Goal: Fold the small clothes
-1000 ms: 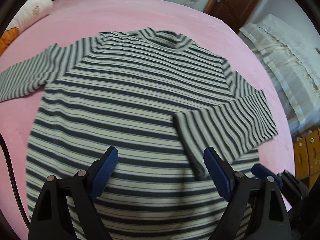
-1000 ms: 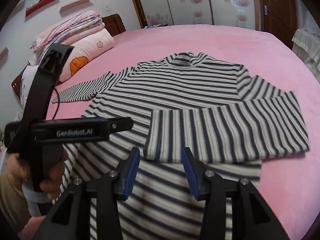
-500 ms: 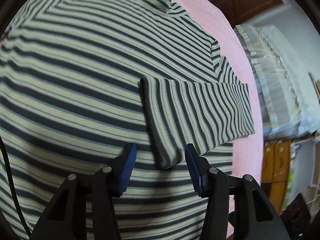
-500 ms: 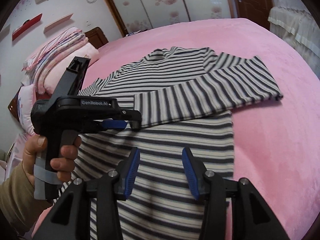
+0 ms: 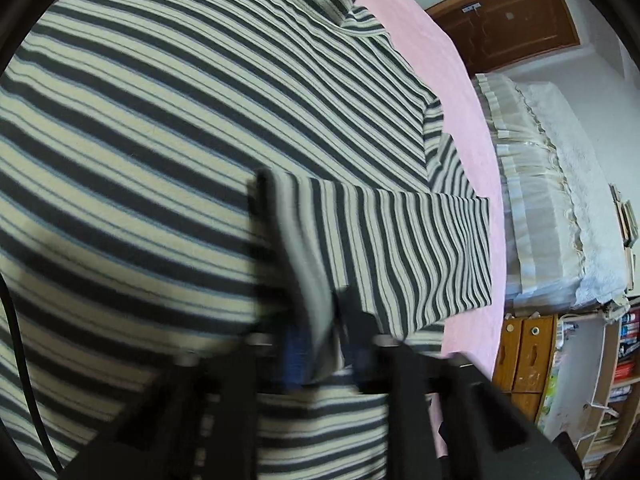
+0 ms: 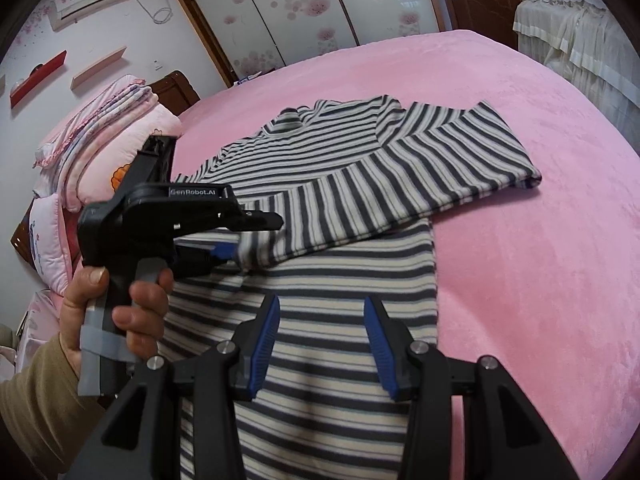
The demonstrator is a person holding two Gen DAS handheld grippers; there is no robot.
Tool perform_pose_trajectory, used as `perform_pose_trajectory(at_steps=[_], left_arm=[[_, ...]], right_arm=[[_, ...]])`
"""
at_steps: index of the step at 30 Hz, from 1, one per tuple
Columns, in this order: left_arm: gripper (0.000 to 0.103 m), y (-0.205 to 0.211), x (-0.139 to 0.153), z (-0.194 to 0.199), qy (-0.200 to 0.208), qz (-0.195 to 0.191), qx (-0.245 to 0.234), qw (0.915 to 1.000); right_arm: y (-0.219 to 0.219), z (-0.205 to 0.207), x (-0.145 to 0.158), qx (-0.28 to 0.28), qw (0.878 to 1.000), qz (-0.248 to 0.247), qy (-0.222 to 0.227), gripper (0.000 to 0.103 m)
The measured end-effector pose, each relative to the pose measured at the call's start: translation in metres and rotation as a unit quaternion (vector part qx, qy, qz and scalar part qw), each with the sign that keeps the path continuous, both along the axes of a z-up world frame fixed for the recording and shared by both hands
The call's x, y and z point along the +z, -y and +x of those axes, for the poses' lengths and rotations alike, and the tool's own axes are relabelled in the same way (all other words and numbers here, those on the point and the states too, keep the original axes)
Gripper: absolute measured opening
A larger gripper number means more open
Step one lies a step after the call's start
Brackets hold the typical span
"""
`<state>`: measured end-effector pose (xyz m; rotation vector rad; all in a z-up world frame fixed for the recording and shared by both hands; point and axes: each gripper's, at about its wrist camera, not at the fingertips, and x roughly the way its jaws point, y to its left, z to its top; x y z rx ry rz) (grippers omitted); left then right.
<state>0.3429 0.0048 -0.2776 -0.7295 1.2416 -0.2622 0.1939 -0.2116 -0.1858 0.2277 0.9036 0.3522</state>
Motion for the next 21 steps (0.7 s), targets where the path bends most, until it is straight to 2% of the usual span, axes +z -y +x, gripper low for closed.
perform_pose_trajectory(at_steps=[4, 9, 12, 16, 19, 21], left_arm=[[0.005, -0.001, 0.021, 0.002, 0.025, 0.021, 0.005, 0.9995], [0.004, 0.009, 0.085, 0.015, 0.116, 0.094, -0.025, 0.9885], [0.004, 0.006, 0.118, 0.03, 0.161, 0.149, -0.038, 0.9749], [0.005, -0.007, 0.143, 0.045, 0.198, 0.202, -0.045, 0.9581], [0.005, -0.028, 0.159, 0.056, 0.23, 0.241, -0.032, 0.9424], [0.005, -0.043, 0.165, 0.067, 0.241, 0.259, -0.014, 0.9352]], right_arm=[[0.002, -0.003, -0.001, -0.004, 1.0, -0.008, 0.0, 0.044], [0.008, -0.001, 0.005, -0.018, 0.999, -0.035, 0.004, 0.044], [0.017, 0.008, 0.007, -0.038, 0.998, -0.05, 0.003, 0.044], [0.034, 0.021, 0.012, -0.068, 0.996, -0.053, 0.004, 0.044], [0.042, 0.032, 0.013, -0.081, 0.995, -0.062, 0.006, 0.044], [0.045, 0.042, 0.011, -0.088, 0.993, -0.073, 0.004, 0.044]])
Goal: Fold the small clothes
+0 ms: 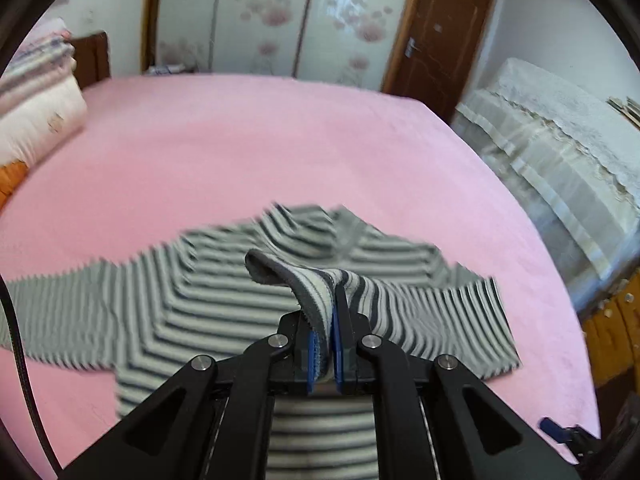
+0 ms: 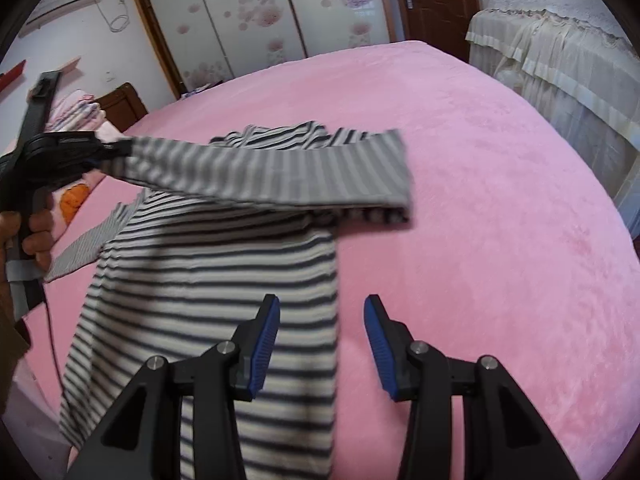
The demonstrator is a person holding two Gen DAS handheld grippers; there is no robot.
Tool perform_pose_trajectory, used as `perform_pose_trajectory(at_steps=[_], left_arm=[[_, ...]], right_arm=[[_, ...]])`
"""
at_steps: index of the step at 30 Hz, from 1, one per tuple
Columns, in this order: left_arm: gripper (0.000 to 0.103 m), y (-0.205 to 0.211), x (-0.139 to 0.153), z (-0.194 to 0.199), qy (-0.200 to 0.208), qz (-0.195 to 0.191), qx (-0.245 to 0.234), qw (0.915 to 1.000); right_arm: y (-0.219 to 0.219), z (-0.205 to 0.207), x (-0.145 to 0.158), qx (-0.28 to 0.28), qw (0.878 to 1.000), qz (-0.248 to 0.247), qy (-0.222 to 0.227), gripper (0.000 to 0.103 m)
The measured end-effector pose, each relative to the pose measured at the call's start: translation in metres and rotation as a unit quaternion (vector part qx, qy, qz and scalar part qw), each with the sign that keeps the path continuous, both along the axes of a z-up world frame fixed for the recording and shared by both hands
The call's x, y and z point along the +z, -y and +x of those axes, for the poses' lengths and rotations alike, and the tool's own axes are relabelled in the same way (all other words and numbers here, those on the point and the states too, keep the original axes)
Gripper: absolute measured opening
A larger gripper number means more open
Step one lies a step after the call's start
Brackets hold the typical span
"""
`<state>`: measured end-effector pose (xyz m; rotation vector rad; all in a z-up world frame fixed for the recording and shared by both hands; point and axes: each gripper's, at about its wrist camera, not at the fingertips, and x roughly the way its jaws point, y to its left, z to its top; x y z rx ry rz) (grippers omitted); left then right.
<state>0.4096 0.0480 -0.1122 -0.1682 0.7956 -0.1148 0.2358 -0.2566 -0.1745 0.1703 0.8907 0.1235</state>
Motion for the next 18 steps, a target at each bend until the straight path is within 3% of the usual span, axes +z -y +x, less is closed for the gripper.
perform_pose_trajectory(at_steps=[6, 12, 18], left_arm=[[0.005, -0.048, -0.012, 0.024, -0.005, 0.024, 0.055, 0.9982], [0.005, -0.057, -0.037, 0.035, -0.019, 0.054, 0.066, 0.9962], [0.005, -0.062, -0.051, 0.04, -0.033, 0.041, 0.072, 0.996]], right_arm=[[0.006, 0.037, -0.011, -0.007, 1.0, -0.011, -0.011, 0.044], [-0.001, 0.073, -0.028, -0.006, 0.999, -0.011, -0.029, 0.044], [-0.013, 0.098, -0.042, -0.009, 0.999, -0.019, -0.042, 0.044]])
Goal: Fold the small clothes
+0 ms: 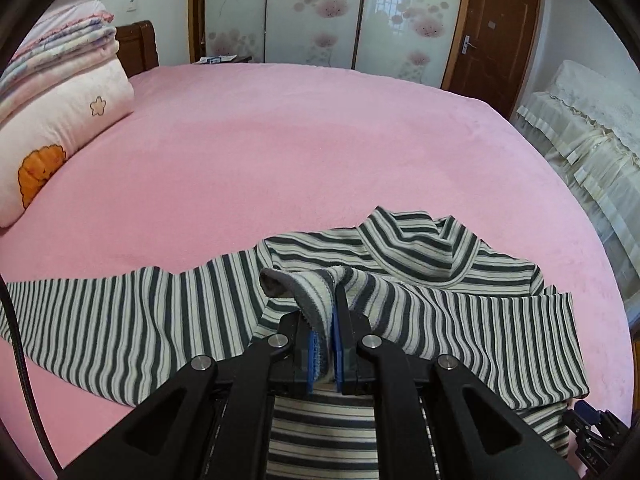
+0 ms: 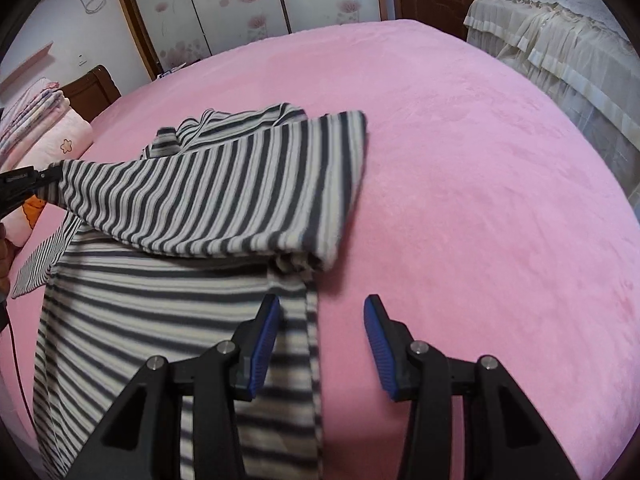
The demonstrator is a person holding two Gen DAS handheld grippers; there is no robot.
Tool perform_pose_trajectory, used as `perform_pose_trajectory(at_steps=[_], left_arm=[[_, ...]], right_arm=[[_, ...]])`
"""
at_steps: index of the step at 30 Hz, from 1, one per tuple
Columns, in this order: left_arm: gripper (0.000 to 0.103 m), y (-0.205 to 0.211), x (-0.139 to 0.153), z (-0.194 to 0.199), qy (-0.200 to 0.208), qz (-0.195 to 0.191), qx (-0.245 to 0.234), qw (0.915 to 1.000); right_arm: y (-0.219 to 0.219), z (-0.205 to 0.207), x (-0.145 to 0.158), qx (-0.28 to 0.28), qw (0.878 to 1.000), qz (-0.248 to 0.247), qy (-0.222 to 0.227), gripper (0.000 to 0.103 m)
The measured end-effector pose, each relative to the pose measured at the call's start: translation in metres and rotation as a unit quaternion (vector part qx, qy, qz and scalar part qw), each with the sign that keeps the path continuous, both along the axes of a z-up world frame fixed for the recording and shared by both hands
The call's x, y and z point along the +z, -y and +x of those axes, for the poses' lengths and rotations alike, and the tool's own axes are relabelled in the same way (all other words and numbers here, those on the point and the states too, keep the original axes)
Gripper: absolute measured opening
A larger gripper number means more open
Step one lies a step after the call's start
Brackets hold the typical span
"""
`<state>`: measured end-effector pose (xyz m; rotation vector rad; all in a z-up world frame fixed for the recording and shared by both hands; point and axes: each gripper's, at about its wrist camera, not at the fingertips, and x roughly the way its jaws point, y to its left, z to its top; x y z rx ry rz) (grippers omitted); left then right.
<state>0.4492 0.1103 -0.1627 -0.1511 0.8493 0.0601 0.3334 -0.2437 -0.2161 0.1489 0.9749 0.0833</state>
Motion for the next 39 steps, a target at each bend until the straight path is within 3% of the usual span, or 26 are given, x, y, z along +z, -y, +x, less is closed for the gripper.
perform_pose_trajectory(at_steps=[8, 10, 12, 15, 23, 29, 34, 39], left_arm=[[0.005, -0.004, -0.009, 0.006, -0.01, -0.01, 0.008, 0.9999], [0.005, -0.005, -0.01, 0.006, -0.011, -0.009, 0.008, 0.9999], [0.005, -0.006, -0.013, 0.007, -0.014, -0.006, 0.008, 0.9999], [0.005, -0.013, -0.025, 0.007, -0.024, -0.001, 0.015, 0.9996], [0.006, -0.037, -0.064, 0.005, -0.063, -0.02, 0.041, 0.997], [0.014, -0.06, -0.092, 0.009, -0.114, -0.106, 0.017, 0.9877], [0.025, -0.081, -0.088, -0.003, -0.115, -0.151, 0.003, 0.9818], [0.027, -0.096, -0.091, -0.024, -0.126, -0.198, -0.015, 0.972]], right_arm=[[-0.002, 0.027, 0.002, -0.02, 1.0, 0.002, 0.002, 0.044], [-0.001, 0.031, 0.002, -0.029, 1.0, -0.011, 0.003, 0.038], [0.003, 0.031, 0.001, -0.038, 0.999, -0.027, 0.002, 0.015], [0.007, 0.026, -0.001, -0.042, 0.999, -0.029, 0.0, 0.011], [-0.013, 0.013, -0.01, -0.02, 0.994, -0.109, 0.007, 0.007], [-0.009, 0.013, -0.017, -0.023, 0.994, -0.109, -0.006, 0.005], [-0.013, 0.005, -0.01, -0.009, 0.993, -0.12, -0.003, 0.006], [-0.017, -0.01, -0.002, 0.013, 0.994, -0.109, 0.005, 0.006]])
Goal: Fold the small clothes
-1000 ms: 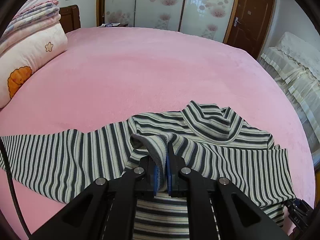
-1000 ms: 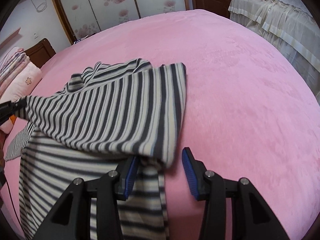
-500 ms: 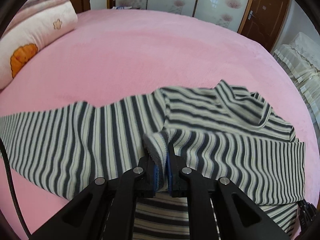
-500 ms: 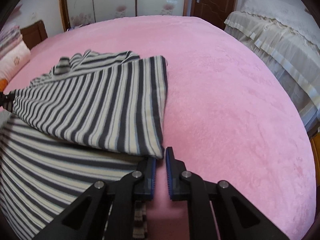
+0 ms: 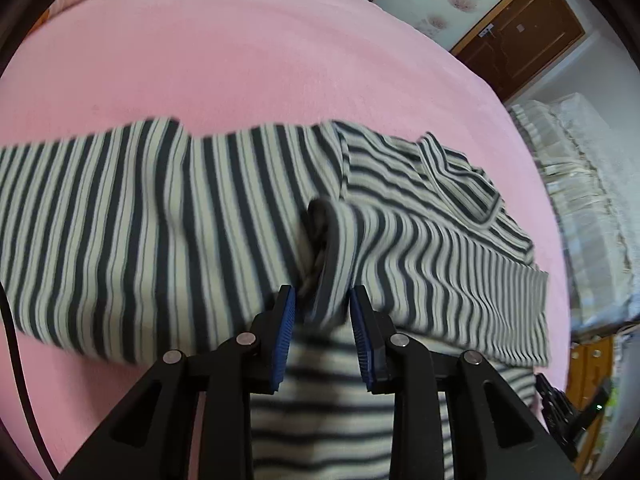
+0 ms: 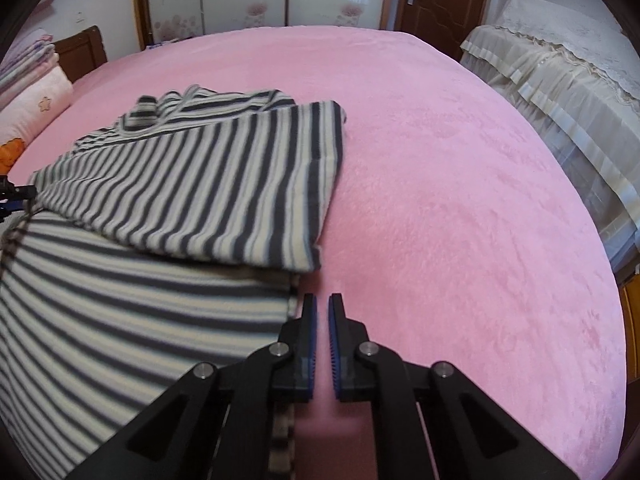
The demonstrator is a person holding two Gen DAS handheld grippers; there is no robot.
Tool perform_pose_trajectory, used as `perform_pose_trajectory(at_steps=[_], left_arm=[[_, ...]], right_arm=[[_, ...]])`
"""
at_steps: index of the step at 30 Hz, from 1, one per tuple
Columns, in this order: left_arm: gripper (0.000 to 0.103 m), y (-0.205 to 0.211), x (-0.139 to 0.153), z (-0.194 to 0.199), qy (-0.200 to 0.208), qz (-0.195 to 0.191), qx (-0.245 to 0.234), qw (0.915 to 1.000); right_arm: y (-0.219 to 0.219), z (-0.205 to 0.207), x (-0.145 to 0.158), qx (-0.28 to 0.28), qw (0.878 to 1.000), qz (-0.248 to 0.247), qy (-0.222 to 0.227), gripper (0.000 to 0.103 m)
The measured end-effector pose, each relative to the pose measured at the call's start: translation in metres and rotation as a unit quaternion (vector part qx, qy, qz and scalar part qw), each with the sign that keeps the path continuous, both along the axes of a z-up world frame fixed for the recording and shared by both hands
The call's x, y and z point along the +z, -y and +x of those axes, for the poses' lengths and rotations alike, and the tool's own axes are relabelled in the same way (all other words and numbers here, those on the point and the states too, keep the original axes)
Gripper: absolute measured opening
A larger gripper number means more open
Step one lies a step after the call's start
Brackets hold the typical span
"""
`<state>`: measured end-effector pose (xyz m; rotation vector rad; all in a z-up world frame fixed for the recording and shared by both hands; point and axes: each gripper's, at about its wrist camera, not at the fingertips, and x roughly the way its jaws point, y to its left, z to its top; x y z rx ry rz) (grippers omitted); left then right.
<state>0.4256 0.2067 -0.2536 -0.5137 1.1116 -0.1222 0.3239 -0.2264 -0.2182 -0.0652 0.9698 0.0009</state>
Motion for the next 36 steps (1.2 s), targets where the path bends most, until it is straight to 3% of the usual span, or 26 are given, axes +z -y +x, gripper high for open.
perform_pose_trajectory(at_steps=[6, 12, 13, 14, 15, 20, 25, 27, 31, 36], left_arm=[[0.036, -0.002, -0.012, -0.015, 0.004, -0.045, 0.024, 0.9987], [0.035, -0.002, -0.024, -0.013, 0.019, -0.091, 0.069, 0.9932], [0.035, -0.002, -0.025, -0.014, 0.022, -0.09, 0.079, 0.9926], [0.018, -0.001, -0.024, -0.014, 0.025, -0.081, 0.089, 0.9924], [0.009, 0.0, -0.024, -0.015, 0.026, -0.075, 0.095, 0.9923], [0.008, 0.013, -0.017, -0.014, -0.026, -0.052, 0.12, 0.9911], [0.008, 0.01, -0.007, -0.013, -0.083, -0.032, 0.109, 0.9901], [0.009, 0.007, -0.008, -0.009, -0.089, -0.017, 0.101, 0.9907], [0.011, 0.0, -0.018, 0.002, -0.103, -0.028, 0.089, 0.9903], [0.021, 0.003, -0.016, 0.005, -0.096, -0.032, 0.073, 0.9922]], right_arm=[[-0.004, -0.001, 0.0, 0.01, 1.0, -0.004, 0.005, 0.006], [0.001, 0.004, -0.006, 0.0, 1.0, 0.013, -0.002, 0.006], [0.001, 0.004, -0.007, 0.0, 1.0, 0.015, -0.002, 0.006], [0.002, 0.005, -0.007, -0.001, 1.0, 0.017, -0.002, 0.006], [0.003, 0.005, -0.008, -0.002, 1.0, 0.02, -0.003, 0.006], [0.007, 0.004, -0.004, -0.005, 0.999, 0.032, -0.003, 0.006], [0.014, 0.002, -0.002, -0.01, 0.999, 0.039, -0.005, 0.006], [0.016, 0.001, -0.002, -0.012, 0.999, 0.04, -0.008, 0.006], [0.016, -0.002, -0.001, -0.006, 0.999, 0.042, -0.009, 0.006], [0.008, -0.009, 0.006, 0.015, 0.999, 0.041, -0.006, 0.006]])
